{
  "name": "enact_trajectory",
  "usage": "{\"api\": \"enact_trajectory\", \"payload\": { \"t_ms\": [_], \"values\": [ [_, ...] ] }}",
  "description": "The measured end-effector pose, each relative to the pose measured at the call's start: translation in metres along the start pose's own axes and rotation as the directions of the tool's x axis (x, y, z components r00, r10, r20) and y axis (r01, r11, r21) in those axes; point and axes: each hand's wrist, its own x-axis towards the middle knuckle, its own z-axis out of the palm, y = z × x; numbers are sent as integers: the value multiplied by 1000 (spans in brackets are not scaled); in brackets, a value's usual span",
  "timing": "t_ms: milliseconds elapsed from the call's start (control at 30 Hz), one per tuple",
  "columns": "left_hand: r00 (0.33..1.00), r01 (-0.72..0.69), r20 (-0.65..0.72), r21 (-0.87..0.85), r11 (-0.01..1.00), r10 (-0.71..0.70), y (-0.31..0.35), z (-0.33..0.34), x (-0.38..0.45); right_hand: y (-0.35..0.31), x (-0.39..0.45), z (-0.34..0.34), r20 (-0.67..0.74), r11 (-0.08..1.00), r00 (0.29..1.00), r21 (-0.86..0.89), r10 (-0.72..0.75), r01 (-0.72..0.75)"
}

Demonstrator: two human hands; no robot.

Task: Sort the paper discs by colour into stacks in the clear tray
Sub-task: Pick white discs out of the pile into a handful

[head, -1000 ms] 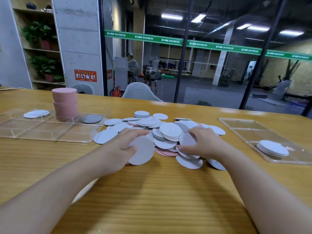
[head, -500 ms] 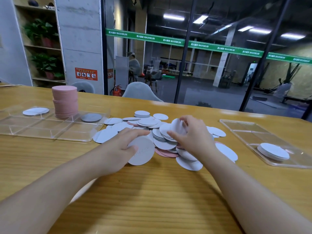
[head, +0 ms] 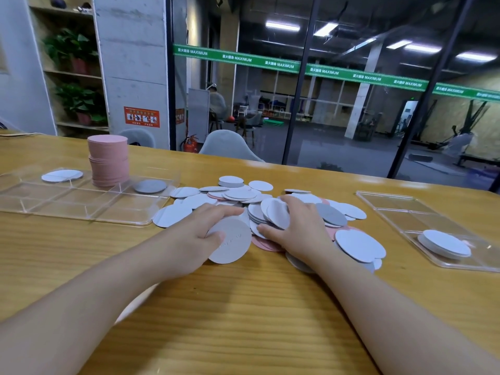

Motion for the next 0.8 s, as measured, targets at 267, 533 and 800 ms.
{"api": "enact_trajectory", "payload": {
  "t_ms": [267, 533, 800],
  "values": [
    [1000, 11, -11, -14, 1000, -11, -2, 1, 2, 1, -6, -10, 26, 984, 999, 176, -22, 17],
    [985, 114, -102, -204, 972, -137, -3, 3, 7, -20, -26, -22, 91, 935, 958, 259, -271, 240],
    [959, 178, -158, -312, 933, -235, -4, 4, 10, -41, -38, -6, 167, 943, 931, 142, -324, 302]
  ]
}}
